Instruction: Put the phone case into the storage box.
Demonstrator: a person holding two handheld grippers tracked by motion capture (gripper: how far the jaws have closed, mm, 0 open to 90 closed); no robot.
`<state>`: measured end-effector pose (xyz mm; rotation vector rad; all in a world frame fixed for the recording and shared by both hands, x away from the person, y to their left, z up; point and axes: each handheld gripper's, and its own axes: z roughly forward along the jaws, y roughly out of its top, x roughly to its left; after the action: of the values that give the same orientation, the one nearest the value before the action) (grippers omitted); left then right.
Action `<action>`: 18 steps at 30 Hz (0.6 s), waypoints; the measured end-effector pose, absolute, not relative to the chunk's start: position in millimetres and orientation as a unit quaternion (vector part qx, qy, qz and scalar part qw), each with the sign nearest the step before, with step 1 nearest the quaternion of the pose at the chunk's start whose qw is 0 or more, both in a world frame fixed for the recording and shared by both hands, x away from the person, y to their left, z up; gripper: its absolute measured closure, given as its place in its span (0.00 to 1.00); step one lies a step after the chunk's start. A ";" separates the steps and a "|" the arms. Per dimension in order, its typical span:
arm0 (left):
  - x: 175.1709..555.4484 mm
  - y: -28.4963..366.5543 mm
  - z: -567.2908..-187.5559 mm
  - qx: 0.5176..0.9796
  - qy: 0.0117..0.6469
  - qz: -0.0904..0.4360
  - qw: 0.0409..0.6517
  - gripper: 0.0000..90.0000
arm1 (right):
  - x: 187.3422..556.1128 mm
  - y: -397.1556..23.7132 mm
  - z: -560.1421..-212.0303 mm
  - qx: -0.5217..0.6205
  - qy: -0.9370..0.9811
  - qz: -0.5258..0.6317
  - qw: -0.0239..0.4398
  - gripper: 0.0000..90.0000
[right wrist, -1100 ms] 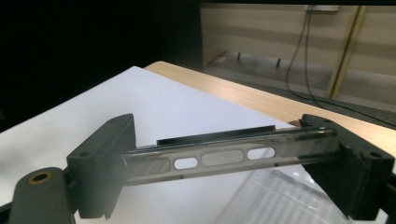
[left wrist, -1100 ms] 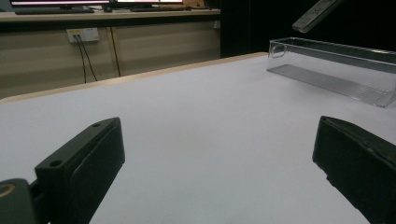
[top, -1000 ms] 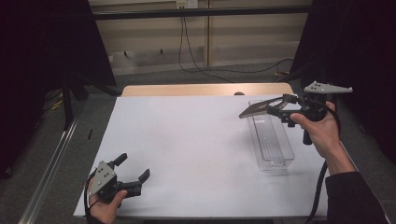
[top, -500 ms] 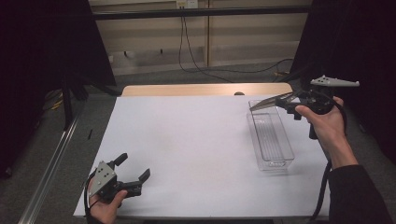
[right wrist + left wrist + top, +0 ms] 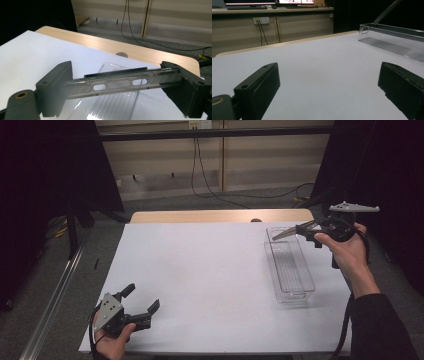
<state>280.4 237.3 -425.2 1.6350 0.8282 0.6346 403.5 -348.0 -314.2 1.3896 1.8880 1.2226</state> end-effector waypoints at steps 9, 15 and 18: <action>280.4 235.2 -425.8 0.696 0.352 0.268 0.565 0.04 | 411.8 -346.6 -323.0 0.521 0.694 0.429 0.249 0.14; 280.3 234.0 -426.3 0.698 0.349 0.266 0.566 0.04 | 418.8 -340.8 -329.0 0.537 0.693 0.414 0.247 0.14; 280.2 234.9 -425.5 0.697 0.348 0.267 0.567 0.04 | 422.0 -338.1 -331.9 0.543 0.691 0.409 0.246 0.14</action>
<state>280.2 234.9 -425.5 1.6370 0.8187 0.6281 422.0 -338.1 -331.9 1.4807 1.8854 1.1170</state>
